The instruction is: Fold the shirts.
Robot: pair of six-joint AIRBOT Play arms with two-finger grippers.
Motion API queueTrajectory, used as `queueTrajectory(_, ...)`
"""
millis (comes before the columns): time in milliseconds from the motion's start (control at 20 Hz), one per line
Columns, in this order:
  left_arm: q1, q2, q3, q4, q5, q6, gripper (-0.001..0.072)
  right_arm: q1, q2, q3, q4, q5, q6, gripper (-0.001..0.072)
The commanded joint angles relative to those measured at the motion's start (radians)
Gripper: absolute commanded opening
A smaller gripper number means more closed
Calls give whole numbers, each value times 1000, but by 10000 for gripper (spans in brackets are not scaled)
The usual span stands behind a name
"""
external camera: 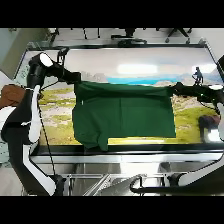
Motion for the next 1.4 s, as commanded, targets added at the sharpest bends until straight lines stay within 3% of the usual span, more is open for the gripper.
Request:
queueTrajectory(0,3,-46,-59,0,-22,-24,14,1,-35,8,-16,-31,-35,20)
queueTrajectory(350,-7,-54,-129,-4,-13,-62,16,1,-35,8,-118,-36,-35,28)
queueTrajectory(450,-9,-53,-120,-4,-41,-102,40,-1,-27,8,-119,-26,-14,255)
queueTrajectory(500,-2,-53,-95,-4,-82,-108,380,-8,-12,8,-123,1,-13,267)
queueTrajectory(550,8,-53,-59,-3,-142,-135,654,-21,11,8,-137,39,-8,271)
queueTrajectory(650,32,-51,6,-5,-330,-195,657,-67,79,8,-237,113,87,408)
queueTrajectory(800,38,41,-131,-1,-462,-211,657,-170,177,-9,-416,253,238,436)
queueTrajectory(900,38,172,-357,19,-402,-208,657,-240,231,-75,-463,306,265,436)
queueTrajectory(1050,30,388,-761,103,-306,-219,657,-277,299,-257,-462,251,265,435)
queueTrajectory(1350,30,704,-1365,-57,-22,-227,657,-260,311,-505,-402,175,260,439)
